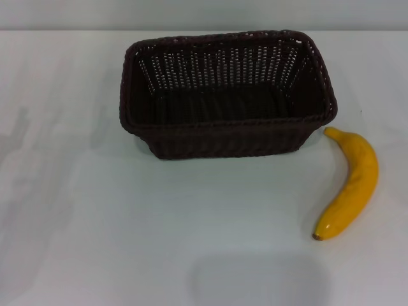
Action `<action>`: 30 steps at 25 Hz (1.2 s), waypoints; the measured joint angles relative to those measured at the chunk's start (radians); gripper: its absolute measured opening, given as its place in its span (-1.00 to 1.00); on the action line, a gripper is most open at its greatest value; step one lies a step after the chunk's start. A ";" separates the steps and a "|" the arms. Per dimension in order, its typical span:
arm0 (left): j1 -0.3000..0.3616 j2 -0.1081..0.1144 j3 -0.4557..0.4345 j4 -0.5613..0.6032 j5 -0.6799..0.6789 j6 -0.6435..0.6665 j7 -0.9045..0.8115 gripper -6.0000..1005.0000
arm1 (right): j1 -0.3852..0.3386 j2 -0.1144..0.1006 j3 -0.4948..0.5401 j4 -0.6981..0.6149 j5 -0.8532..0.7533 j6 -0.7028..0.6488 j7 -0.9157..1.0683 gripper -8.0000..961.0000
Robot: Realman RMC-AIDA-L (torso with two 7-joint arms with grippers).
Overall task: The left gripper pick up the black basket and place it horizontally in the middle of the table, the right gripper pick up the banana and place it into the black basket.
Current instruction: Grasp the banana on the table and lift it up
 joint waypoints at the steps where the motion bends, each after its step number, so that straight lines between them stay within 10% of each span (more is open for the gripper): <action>1: -0.010 0.002 0.002 0.000 0.001 0.003 0.002 0.41 | 0.004 -0.002 0.000 -0.045 -0.040 0.032 0.025 0.74; 5: -0.019 0.003 0.002 0.006 0.002 0.006 0.027 0.42 | 0.007 0.024 0.002 -0.265 -0.182 0.080 0.155 0.74; 12: -0.018 0.011 -0.005 0.010 -0.006 0.008 0.072 0.42 | 0.001 0.160 -0.016 -0.819 -0.553 0.075 0.493 0.73; 30: -0.044 0.007 -0.005 0.036 -0.022 0.043 0.104 0.42 | 0.150 0.168 -0.654 -1.084 -1.263 -0.080 1.284 0.72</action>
